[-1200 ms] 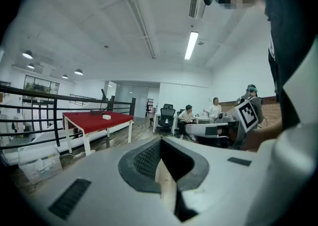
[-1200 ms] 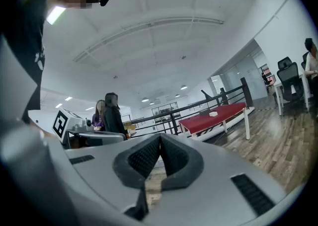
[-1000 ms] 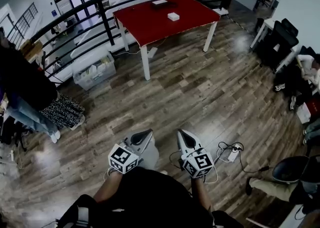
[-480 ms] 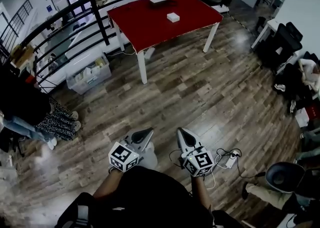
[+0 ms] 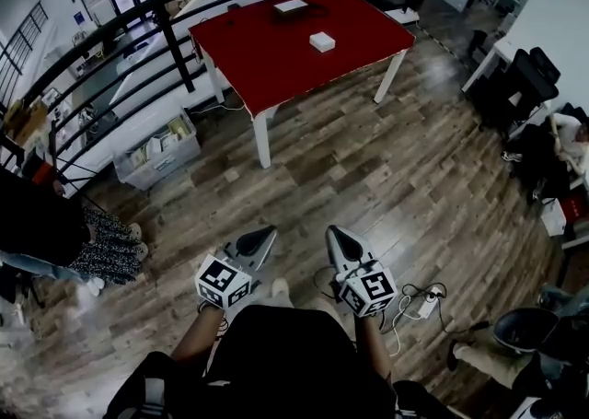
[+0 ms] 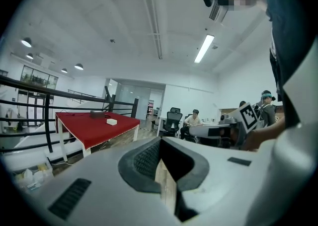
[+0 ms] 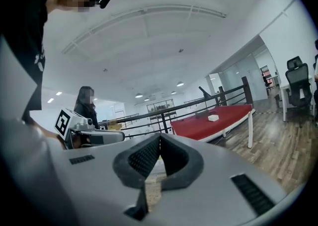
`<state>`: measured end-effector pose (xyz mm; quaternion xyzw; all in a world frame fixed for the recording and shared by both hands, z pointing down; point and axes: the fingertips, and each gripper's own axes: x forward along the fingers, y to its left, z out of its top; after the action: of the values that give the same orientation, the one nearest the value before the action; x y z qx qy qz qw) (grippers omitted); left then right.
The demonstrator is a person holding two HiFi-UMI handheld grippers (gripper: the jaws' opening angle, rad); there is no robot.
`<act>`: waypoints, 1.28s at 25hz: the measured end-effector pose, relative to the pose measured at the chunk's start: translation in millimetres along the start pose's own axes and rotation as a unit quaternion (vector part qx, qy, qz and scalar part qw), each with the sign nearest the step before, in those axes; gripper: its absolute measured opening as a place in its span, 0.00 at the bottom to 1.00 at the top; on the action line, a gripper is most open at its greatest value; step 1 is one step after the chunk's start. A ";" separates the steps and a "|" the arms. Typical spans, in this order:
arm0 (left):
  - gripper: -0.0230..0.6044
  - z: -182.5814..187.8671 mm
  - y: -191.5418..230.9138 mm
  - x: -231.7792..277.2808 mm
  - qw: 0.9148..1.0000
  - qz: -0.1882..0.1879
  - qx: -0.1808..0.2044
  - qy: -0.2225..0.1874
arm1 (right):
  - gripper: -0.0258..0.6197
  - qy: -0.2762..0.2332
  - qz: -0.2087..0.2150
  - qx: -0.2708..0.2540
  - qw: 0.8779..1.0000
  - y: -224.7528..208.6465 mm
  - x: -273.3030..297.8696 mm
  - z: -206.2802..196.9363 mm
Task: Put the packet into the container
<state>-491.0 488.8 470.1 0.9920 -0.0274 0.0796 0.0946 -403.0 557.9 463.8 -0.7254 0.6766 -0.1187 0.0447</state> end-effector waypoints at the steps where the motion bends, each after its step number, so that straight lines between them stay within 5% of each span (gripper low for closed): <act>1: 0.04 0.8 10.4 1.7 1.000 0.002 -0.001 0.000 | 0.07 0.001 0.000 0.000 1.000 -1.6 9.6 0.6; 14: 0.04 13.6 97.9 61.1 1.000 0.011 -0.017 -0.002 | 0.07 0.001 0.003 -0.005 1.000 -54.0 110.2 18.1; 32: 0.04 85.2 206.2 282.7 1.000 0.026 -0.001 0.004 | 0.07 -0.014 0.040 0.008 0.999 -249.4 267.2 89.2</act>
<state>-213.6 259.1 471.4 0.9905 -0.0527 0.0863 0.0933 -125.1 304.3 463.5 -0.6990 0.7032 -0.1126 0.0648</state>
